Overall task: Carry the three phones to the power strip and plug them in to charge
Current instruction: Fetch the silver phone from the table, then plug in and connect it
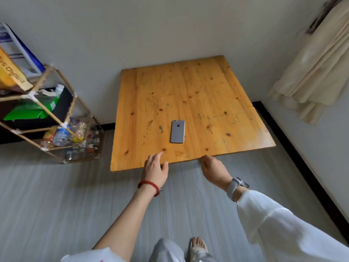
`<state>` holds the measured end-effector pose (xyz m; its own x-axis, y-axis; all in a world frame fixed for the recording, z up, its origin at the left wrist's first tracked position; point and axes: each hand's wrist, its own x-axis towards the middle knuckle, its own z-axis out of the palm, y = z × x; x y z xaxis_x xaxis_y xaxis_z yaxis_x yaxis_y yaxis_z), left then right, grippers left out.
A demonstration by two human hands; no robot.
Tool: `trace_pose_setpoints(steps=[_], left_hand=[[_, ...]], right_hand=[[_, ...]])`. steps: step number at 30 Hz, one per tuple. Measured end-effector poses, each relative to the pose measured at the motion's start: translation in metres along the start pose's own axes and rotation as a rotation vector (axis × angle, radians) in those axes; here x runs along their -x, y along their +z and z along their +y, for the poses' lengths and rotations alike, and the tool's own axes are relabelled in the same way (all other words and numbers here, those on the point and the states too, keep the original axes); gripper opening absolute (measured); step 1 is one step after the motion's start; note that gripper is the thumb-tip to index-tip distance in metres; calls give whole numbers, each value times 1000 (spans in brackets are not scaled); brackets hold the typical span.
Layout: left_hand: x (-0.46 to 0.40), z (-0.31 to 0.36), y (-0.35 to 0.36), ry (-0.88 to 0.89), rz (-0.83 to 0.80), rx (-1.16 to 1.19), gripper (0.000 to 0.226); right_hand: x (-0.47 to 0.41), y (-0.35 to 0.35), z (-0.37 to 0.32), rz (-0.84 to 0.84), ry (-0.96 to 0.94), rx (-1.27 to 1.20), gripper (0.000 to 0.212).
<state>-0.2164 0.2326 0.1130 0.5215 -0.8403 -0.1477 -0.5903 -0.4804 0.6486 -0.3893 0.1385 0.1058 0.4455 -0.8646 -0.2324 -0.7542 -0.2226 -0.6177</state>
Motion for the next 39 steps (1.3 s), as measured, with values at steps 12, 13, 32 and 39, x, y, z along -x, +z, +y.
trace_pose_setpoints(steps=[12,13,32,39], left_hand=[[-194,-90,37,-95,-244,-288,53],[-210,-97,39,-90,-268,-330,55],[-280,-107,44,-27,-327,-448,52],[-274,-24,44,314,-357,-226,37]], right_hand=[[-201,88,-23,-87,318,-3,35],[-216,95,-26,-91,357,6,36],[-258,106,-39,-100,627,-192,14],[-184,48,-17,202,612,-356,8]])
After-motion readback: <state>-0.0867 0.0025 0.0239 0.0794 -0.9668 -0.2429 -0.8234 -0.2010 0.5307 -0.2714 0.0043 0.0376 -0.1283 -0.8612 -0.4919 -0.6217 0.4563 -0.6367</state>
